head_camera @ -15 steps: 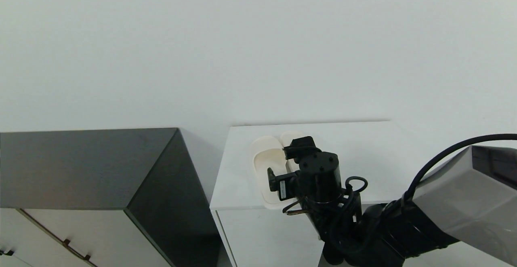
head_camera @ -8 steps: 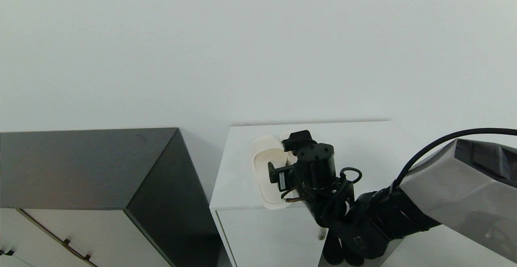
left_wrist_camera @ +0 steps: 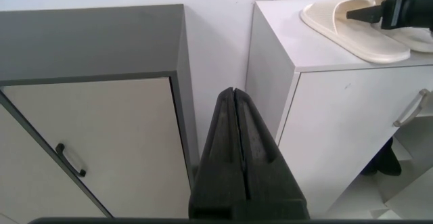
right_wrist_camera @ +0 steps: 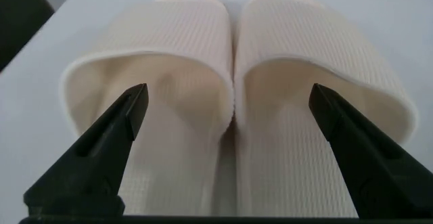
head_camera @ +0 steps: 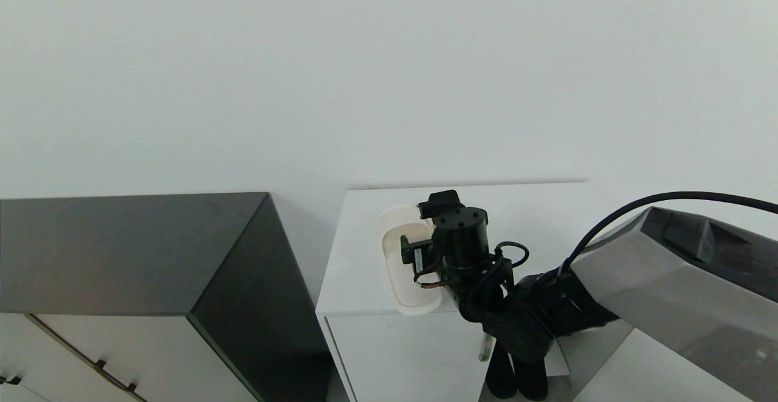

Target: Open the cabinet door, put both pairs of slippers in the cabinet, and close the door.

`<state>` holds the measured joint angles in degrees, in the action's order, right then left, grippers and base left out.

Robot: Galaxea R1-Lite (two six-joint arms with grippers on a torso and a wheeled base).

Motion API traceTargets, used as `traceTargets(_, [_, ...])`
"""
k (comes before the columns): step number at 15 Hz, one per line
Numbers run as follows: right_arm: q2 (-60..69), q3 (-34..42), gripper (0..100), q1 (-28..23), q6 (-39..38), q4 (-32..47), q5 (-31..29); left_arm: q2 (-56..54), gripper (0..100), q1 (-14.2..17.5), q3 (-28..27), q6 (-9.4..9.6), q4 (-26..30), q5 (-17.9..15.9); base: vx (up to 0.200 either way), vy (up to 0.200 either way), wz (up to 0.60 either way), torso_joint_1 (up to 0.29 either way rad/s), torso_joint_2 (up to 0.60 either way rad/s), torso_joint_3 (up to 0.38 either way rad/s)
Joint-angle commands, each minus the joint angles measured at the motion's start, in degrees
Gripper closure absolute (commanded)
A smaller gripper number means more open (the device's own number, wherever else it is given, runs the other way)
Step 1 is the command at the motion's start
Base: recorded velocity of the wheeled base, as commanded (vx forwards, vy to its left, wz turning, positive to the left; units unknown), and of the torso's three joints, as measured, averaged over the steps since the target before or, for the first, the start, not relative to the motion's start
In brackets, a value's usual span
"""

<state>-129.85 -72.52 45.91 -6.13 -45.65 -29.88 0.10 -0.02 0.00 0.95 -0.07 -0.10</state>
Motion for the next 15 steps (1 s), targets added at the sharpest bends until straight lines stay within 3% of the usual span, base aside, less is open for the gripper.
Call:
traceTargets(1, [-1.89, -1.83, 0, -0.29, -0.02, 0.92, 0.08, -0.01, 100, 0.02, 0.00, 0.02, -0.01, 0.01, 0.000, 0.000, 0.00, 0.000, 0.00, 0.000])
traceTargets(8, [-5.67, -10.36, 0, -1.53, -0.46, 4.43, 0.26, -0.01, 100, 0.02, 0.00, 0.02, -0.01, 0.01, 0.000, 0.000, 0.00, 0.000, 0.00, 0.000])
traceTargets(9, [-5.67, -10.45, 100, -1.61, -0.46, 4.52, 0.17, -0.01, 100, 0.02, 0.00, 0.02, -0.01, 0.01, 0.000, 0.000, 0.00, 0.000, 0.00, 0.000])
traceTargets(15, [-5.23, -13.35, 100, -1.61, -0.55, 7.25, -0.09, -0.01, 100, 0.02, 0.00, 0.02, -0.01, 0.01, 0.000, 0.000, 0.00, 0.000, 0.00, 0.000])
